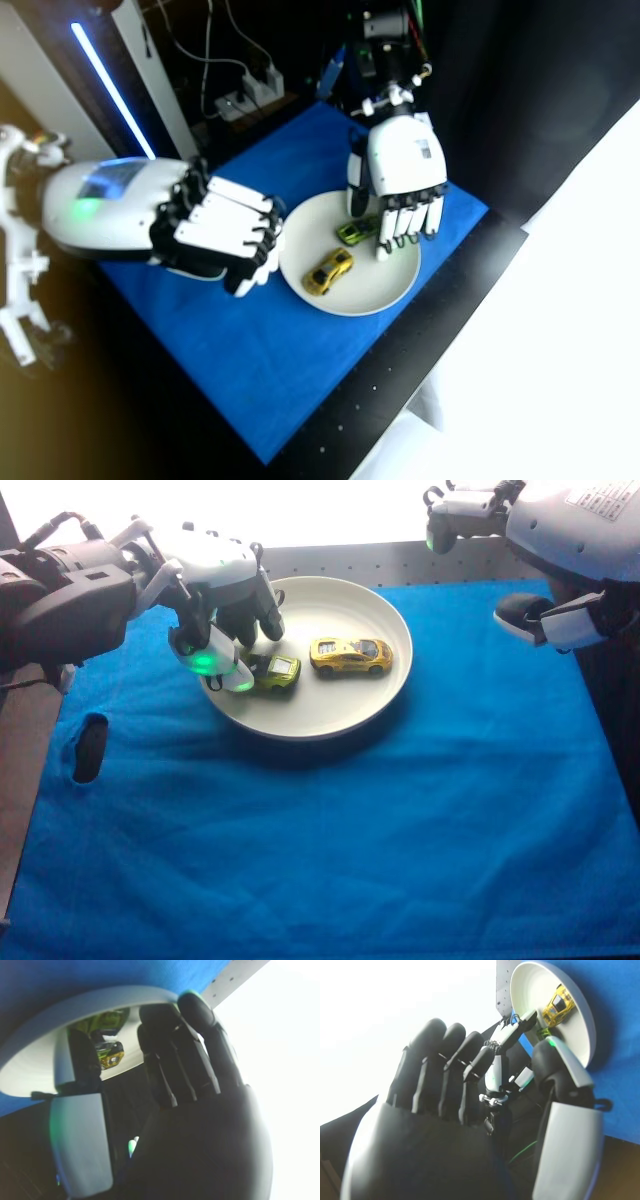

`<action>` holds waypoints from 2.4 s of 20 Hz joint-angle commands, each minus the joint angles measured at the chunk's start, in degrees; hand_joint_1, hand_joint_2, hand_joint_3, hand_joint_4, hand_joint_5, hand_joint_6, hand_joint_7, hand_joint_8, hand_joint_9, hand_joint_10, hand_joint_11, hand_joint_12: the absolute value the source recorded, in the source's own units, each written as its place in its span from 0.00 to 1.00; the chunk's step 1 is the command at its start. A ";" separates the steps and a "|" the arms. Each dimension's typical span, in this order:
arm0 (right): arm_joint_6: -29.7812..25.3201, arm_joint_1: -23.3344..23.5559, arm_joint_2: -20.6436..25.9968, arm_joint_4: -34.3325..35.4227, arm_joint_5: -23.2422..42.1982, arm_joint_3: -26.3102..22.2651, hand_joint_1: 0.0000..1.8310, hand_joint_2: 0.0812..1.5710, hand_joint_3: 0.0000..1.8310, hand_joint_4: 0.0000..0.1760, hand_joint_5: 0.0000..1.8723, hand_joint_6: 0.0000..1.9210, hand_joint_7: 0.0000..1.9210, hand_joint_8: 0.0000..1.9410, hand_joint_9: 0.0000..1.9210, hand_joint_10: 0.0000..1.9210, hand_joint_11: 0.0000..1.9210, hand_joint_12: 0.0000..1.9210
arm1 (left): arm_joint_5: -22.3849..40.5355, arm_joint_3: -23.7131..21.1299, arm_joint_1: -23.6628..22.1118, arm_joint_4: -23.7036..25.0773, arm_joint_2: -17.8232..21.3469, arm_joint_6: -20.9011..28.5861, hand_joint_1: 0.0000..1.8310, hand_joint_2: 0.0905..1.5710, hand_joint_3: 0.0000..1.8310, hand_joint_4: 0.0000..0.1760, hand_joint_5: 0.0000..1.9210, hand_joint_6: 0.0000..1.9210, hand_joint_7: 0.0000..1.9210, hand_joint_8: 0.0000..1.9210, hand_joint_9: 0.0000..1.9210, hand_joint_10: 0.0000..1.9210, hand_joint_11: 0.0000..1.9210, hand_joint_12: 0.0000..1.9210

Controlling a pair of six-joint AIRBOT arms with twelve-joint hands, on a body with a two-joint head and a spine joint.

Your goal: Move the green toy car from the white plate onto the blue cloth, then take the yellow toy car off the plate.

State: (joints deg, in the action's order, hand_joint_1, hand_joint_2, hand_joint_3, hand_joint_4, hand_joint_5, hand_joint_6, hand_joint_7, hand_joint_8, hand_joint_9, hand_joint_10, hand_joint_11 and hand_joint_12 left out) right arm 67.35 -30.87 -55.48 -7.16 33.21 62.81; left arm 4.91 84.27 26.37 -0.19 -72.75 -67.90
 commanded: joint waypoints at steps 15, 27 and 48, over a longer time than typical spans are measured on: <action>0.43 0.96 -0.06 0.43 6.99 -0.04 0.62 0.52 0.18 0.00 0.23 0.45 0.25 0.45 0.20 0.63 0.14 0.92 | 9.88 -3.40 -0.36 -1.62 2.74 0.10 0.58 0.76 0.00 0.00 0.42 0.65 0.41 0.39 0.35 0.57 0.25 0.88; 0.43 0.96 -0.06 0.94 6.98 -0.13 0.65 0.54 0.15 0.00 0.23 0.46 0.26 0.43 0.19 0.65 0.15 0.93 | 18.72 -17.89 1.07 -0.04 15.59 0.04 0.66 0.73 0.00 0.00 0.47 0.49 0.44 0.75 0.38 0.90 0.36 1.00; 0.44 0.95 -0.01 1.89 6.88 -0.23 0.66 0.60 0.04 0.00 0.26 0.39 0.30 0.37 0.22 0.62 0.19 0.91 | 28.96 -33.37 16.99 -0.07 27.56 5.23 0.46 0.59 0.00 0.14 0.36 0.08 0.35 0.15 0.22 0.42 0.07 0.79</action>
State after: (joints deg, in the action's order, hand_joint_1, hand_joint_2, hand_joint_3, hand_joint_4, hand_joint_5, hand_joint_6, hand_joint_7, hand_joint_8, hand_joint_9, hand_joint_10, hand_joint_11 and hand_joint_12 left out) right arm 67.37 -30.87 -55.48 -5.72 33.15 62.70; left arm 27.35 50.89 43.83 -0.08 -45.43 -62.96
